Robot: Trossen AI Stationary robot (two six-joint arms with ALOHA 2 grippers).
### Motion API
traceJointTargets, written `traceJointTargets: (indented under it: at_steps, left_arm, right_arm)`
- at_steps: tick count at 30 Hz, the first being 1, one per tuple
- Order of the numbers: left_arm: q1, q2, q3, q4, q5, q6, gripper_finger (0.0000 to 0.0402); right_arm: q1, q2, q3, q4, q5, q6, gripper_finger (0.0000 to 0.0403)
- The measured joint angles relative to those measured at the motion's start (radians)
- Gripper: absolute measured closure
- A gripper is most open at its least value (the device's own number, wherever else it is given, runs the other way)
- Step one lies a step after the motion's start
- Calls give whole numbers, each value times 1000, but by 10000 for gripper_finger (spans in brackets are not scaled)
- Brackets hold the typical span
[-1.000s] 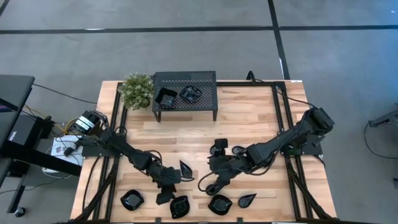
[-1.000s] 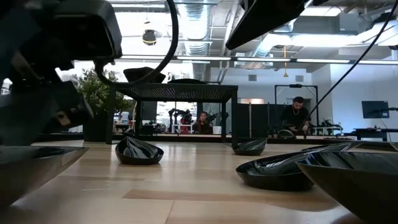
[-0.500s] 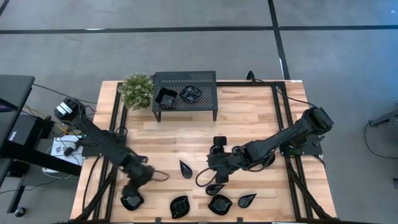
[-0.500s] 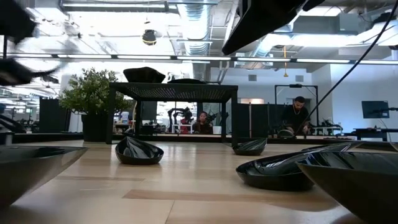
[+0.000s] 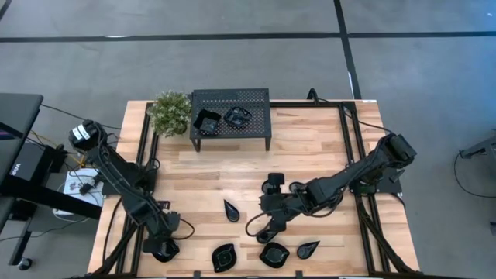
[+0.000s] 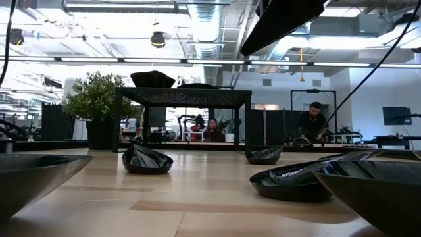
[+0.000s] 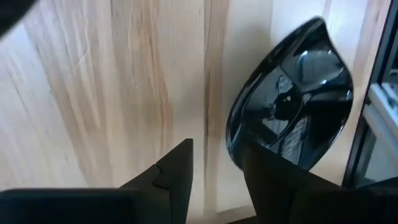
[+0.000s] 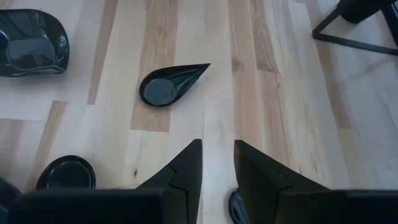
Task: Pick & Place Mini shaped plates
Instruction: Stack the leaf shaped plate on top of the leaf shaped plate on the shelf
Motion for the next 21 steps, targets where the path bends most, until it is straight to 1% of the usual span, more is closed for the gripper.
traceJointTargets:
  at_steps: [6, 8, 12, 14, 17, 19, 21]
  left_arm:
    - [34, 1, 0, 39, -13, -50, 266]
    - [44, 3, -5, 86, -32, -50, 266]
    - [53, 25, -41, 193, -35, -51, 266]
    - [53, 41, -54, 214, -9, -51, 266]
    - [52, 62, -74, 212, 67, -51, 266]
    - [49, 69, -79, 218, 84, -50, 266]
    - [44, 69, -83, 222, 72, -50, 267]
  right_arm:
    - [-1, 0, 0, 0, 0, 7, 316]
    - [-1, 0, 0, 0, 0, 7, 316]
    - [-1, 0, 0, 0, 0, 22, 316]
    - [-1, 0, 0, 0, 0, 22, 316]
    - [-1, 0, 0, -1, 0, 23, 316]
    - [-1, 0, 0, -1, 0, 18, 316]
    - [-1, 0, 0, 1, 0, -10, 316]
